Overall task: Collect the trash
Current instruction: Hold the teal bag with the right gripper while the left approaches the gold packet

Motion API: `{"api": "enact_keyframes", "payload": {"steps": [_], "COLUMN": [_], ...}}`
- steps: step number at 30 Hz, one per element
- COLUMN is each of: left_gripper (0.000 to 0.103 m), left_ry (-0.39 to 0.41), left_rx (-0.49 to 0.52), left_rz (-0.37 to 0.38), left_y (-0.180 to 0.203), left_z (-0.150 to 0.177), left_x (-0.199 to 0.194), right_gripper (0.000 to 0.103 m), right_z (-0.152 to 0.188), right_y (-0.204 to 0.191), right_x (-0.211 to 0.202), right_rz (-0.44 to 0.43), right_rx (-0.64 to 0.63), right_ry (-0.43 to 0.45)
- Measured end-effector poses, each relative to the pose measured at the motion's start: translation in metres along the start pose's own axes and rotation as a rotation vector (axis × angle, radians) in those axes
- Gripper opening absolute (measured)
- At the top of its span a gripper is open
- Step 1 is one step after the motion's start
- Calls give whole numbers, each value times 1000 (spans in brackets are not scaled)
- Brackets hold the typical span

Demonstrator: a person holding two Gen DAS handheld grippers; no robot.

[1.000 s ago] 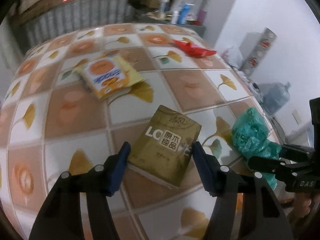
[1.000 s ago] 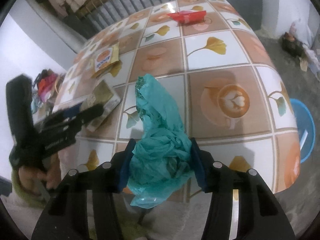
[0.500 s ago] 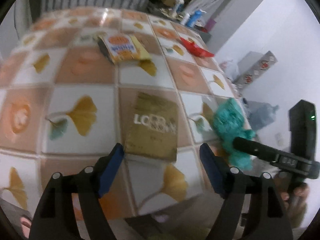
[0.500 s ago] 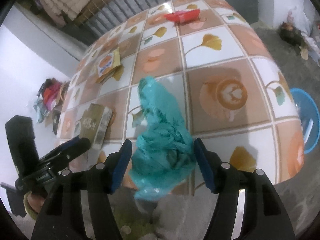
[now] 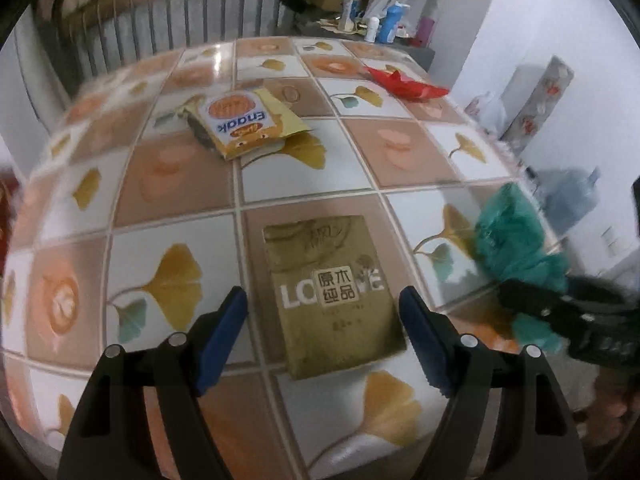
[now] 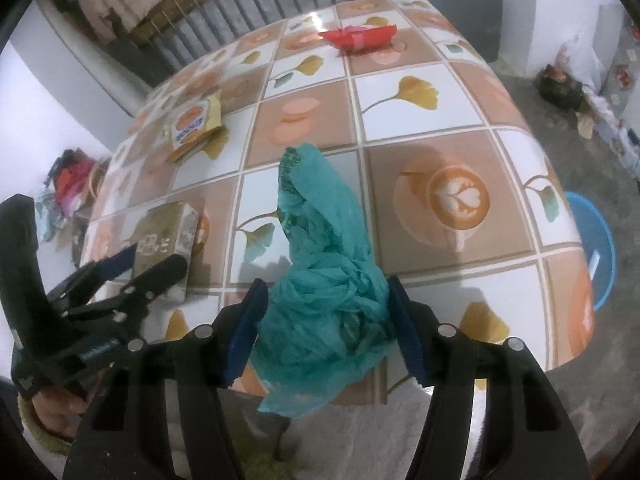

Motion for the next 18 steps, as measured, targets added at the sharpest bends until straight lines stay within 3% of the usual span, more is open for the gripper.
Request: {"api": "enact_keyframes", "payload": {"steps": [4, 10, 18], "left_gripper": [75, 61, 58], "left_ry": [25, 32, 33], "left_rx": [32, 35, 36], "left_rz": [-46, -46, -59], "left_y": [5, 9, 8], "left_z": [2, 2, 4], "left_x": [2, 0, -4], "right_gripper": [54, 51, 49], "right_z": [1, 3, 1], "right_y": [0, 1, 5], "right_x": [1, -1, -4], "right_rz": [17, 27, -11], "right_rx": [-10, -13, 27], "right_ry": [7, 21, 30]}}
Point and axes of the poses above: each gripper's, at about its wrist camera, not at the fingertips, and x roughly the way its jaws point, y to its right, z to its underside, the point moved 2 cm from there along x, roughly the way its jaws point, and after that the axes turned 14 degrees about -z, right-handed, at the moved point
